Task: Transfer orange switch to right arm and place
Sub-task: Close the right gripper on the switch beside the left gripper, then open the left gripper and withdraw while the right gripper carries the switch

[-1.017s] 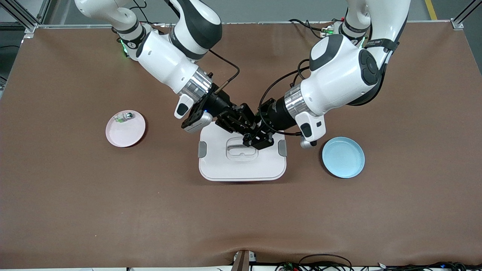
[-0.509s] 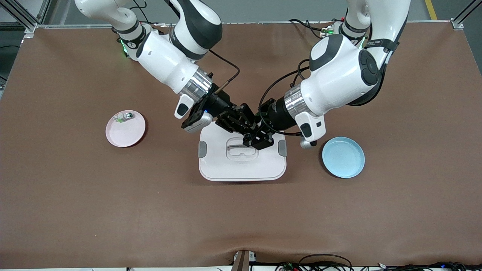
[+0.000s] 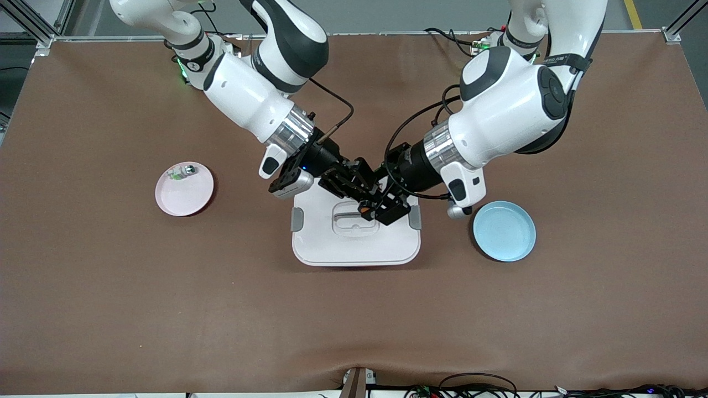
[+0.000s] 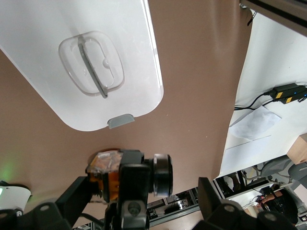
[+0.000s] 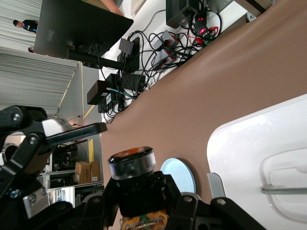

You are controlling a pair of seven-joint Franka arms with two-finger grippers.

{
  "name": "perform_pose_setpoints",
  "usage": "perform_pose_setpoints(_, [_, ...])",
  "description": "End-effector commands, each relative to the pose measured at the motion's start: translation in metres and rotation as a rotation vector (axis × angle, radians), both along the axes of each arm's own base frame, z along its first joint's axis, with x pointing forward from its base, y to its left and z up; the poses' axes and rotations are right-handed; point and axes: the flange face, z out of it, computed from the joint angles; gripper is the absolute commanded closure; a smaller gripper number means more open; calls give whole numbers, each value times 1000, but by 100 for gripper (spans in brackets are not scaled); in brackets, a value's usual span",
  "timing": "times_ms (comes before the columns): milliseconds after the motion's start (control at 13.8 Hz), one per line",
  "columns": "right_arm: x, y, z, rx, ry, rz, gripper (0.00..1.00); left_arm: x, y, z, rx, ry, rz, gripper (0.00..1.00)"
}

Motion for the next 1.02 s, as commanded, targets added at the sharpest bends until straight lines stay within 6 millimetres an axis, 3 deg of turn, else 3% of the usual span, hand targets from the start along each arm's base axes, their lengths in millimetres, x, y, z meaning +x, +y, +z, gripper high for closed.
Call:
perform_pose_setpoints(0, [11, -3, 1, -31, 6, 29, 100, 1, 22, 28, 37, -82, -2, 0])
perform_pose_setpoints(218, [29, -31, -7, -167, 18, 105, 100, -6, 34, 48, 205, -201, -72, 0])
perform_pose_setpoints(436, [45, -60, 0, -404, -27, 270, 100, -21, 44, 69, 354, -340, -278, 0])
perform_pose_setpoints(727, [56, -108, -4, -573, -54, 472, 100, -20, 90, 89, 435, -398, -458, 0])
perform_pose_setpoints(945, [63, -165, -4, -693, -47, 643, 100, -15, 122, 87, 537, -423, -601, 0])
